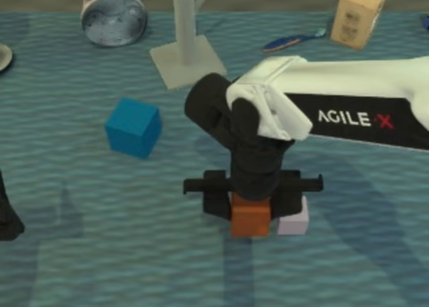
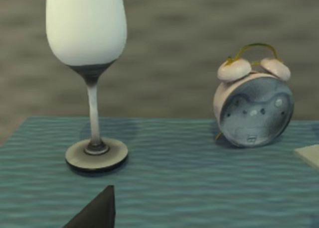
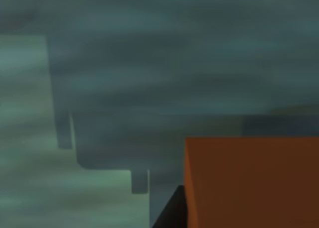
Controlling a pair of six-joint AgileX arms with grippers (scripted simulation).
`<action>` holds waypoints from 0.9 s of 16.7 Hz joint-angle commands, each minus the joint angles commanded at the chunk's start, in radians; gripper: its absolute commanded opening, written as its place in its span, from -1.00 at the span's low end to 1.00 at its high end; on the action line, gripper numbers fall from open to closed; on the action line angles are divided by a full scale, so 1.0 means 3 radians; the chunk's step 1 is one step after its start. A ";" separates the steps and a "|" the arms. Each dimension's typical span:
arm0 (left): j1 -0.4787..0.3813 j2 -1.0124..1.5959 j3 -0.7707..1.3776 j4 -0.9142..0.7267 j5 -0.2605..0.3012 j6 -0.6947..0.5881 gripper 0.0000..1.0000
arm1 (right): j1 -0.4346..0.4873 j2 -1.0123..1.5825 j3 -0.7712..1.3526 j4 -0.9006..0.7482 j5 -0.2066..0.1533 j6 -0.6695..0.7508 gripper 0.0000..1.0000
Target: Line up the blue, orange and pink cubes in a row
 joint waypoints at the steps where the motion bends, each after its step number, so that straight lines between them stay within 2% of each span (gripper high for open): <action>1: 0.0000 0.0000 0.0000 0.0000 0.0000 0.0000 1.00 | 0.0000 0.0000 0.0000 0.0000 0.0000 0.0000 -0.25; 9: 0.0000 0.0000 0.0000 0.0000 0.0000 0.0000 1.00 | 0.0000 0.0000 0.0000 0.0000 0.0000 0.0000 0.96; 15: 0.0000 0.0000 0.0000 0.0000 0.0000 0.0000 1.00 | 0.0000 0.0000 0.0000 0.0000 0.0000 0.0000 1.00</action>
